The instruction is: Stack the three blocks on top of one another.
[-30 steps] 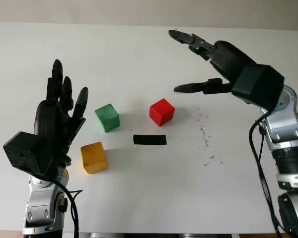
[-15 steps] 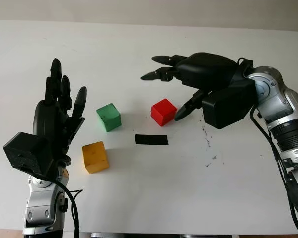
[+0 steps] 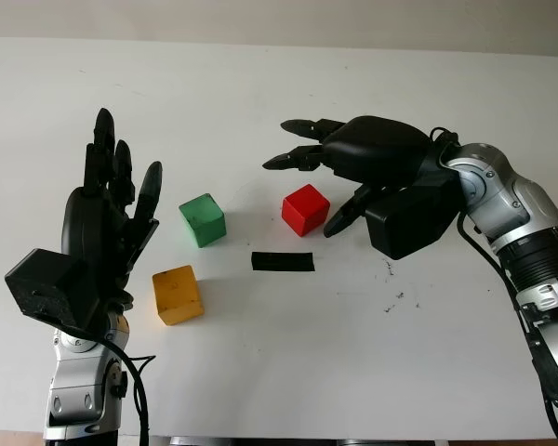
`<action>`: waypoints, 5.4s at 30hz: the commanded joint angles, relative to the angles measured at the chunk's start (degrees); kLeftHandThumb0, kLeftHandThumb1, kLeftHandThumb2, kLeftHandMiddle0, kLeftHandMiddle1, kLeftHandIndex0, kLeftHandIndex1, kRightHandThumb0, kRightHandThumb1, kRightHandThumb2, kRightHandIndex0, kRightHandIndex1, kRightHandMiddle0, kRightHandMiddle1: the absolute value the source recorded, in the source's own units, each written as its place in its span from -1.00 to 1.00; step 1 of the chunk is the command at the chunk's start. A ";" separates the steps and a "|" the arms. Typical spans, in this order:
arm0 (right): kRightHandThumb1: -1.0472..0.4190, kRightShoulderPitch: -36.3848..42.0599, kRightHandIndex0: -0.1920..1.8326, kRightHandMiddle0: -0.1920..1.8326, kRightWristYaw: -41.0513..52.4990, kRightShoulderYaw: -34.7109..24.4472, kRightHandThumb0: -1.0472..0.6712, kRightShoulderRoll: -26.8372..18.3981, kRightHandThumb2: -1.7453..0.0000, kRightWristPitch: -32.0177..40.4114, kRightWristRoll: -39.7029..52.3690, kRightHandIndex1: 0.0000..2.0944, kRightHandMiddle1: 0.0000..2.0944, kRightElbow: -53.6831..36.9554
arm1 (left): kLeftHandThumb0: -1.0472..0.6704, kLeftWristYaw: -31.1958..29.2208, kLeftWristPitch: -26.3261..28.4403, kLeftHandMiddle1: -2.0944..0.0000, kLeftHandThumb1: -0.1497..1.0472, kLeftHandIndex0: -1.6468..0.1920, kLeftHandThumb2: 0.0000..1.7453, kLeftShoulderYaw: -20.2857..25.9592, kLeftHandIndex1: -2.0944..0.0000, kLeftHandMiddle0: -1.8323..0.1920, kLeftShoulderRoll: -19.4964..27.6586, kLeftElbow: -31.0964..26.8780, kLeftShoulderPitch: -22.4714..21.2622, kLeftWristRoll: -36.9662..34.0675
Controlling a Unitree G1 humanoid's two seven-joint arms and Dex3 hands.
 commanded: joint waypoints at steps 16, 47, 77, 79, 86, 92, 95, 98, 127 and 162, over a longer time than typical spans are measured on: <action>-0.78 -3.58 -0.70 -0.27 -17.38 5.48 -0.41 1.39 0.93 -6.27 -10.27 -0.92 -0.84 11.35 | -0.40 -0.07 -1.46 0.95 1.00 0.86 -0.57 -0.12 0.94 0.86 -0.69 -0.18 1.17 0.93; -0.85 -5.13 -0.54 -0.37 -17.26 1.89 -0.17 1.24 0.95 -11.27 -1.12 -0.94 0.18 13.84 | -0.37 0.21 -1.72 0.95 1.00 0.84 -0.58 -0.11 0.94 0.84 -0.80 0.05 0.99 1.13; -0.85 4.46 -0.58 -0.39 14.95 -3.35 -0.24 3.59 0.94 -2.87 18.25 -0.96 0.21 -6.17 | -0.38 1.29 -0.61 0.94 1.00 0.83 -0.60 -0.49 0.94 0.83 -1.91 -1.18 1.44 1.05; -0.85 4.86 -0.59 -0.39 16.37 -3.51 -0.24 3.92 0.94 -0.94 19.39 -0.96 0.22 -6.52 | -0.37 1.28 -0.68 0.94 1.00 0.83 -0.60 -0.46 0.94 0.82 -1.90 -1.27 1.60 1.18; -0.87 5.37 -0.61 -0.43 16.99 -2.62 -0.23 3.55 0.93 0.03 17.11 -0.96 0.23 -6.43 | -0.36 1.20 -0.73 0.95 1.00 0.82 -0.60 -0.28 0.94 0.82 -1.96 -1.05 1.56 0.76; -0.86 5.37 -0.60 -0.41 13.30 -2.15 -0.21 3.39 0.94 -4.90 12.83 -0.95 0.19 -4.46 | -0.37 1.19 -0.74 0.95 1.00 0.84 -0.59 -0.47 0.95 0.83 -1.90 -1.10 1.70 0.98; -0.87 5.07 -0.61 -0.41 12.16 -1.92 -0.21 3.55 0.94 -6.38 11.87 -0.95 0.19 -3.43 | -0.37 1.28 -0.50 0.95 1.00 0.84 -0.60 -0.48 0.95 0.83 -2.06 -1.41 1.79 0.89; -0.86 4.67 -0.60 -0.41 10.93 -1.60 -0.20 3.72 0.94 -8.34 11.11 -0.95 0.20 -2.20 | -0.37 1.42 -0.56 0.94 1.00 0.83 -0.60 -0.59 0.94 0.82 -1.90 -1.40 1.85 1.43; -0.85 6.09 -0.57 -0.44 10.30 0.25 -0.29 4.21 0.94 -11.03 10.63 -0.94 0.28 -1.06 | -0.36 1.50 -1.00 0.95 1.00 0.84 -0.59 -0.71 0.95 0.82 -2.33 -1.33 1.98 1.05; -1.00 10.02 -0.98 -0.91 24.57 -13.90 -0.84 1.80 0.76 21.24 36.61 -0.97 -0.88 -23.56 | -0.37 1.15 0.62 0.95 1.00 0.83 -0.59 -0.77 0.95 0.82 -1.90 -5.33 3.07 1.25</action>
